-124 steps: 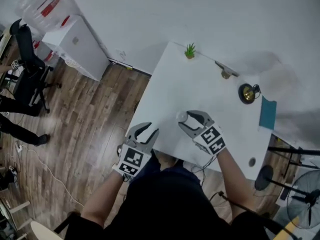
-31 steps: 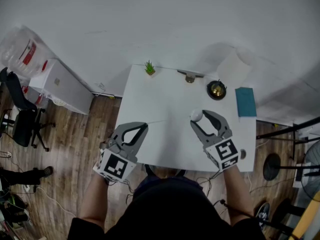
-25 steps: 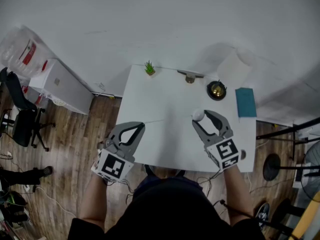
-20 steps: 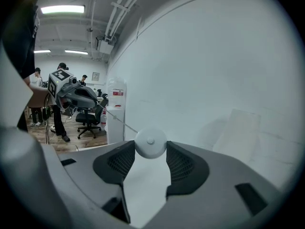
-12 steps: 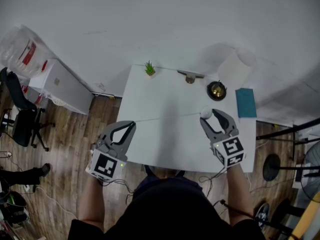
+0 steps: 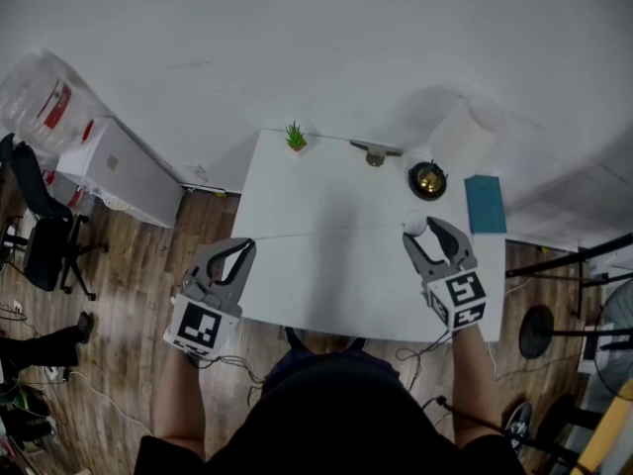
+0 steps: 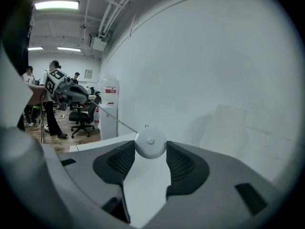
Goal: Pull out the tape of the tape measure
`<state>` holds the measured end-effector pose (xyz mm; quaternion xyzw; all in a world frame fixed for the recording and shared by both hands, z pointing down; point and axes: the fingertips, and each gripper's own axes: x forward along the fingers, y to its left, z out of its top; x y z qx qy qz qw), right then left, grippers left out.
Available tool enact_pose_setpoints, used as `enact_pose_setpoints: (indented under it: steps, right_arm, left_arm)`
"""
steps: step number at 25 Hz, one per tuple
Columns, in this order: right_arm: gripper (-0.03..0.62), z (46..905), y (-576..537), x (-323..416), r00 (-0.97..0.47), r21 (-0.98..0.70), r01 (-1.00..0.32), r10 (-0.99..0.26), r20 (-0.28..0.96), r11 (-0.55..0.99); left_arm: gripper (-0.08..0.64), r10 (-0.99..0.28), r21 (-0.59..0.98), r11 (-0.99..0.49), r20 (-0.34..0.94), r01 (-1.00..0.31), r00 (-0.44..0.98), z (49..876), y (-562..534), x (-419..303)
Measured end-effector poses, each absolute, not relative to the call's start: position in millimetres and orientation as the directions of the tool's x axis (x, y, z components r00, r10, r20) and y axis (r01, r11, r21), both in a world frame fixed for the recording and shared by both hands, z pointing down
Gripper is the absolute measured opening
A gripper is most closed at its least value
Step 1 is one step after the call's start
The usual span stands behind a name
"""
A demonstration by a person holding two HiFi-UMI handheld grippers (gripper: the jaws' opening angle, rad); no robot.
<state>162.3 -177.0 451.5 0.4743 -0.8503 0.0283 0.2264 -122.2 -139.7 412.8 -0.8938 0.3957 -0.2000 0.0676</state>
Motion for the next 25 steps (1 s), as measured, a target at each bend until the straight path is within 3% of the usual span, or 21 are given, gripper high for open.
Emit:
enact_pose_setpoints:
  steps: [25]
  right_arm:
    - [0.213, 454.2, -180.5, 191.2, -0.374, 0.156, -0.868, -0.827, 0.420, 0.472]
  left_arm:
    - [0.009, -0.779, -0.288, -0.622, 0.324, -0.728, 0.537, 417.0, -145.8, -151.3]
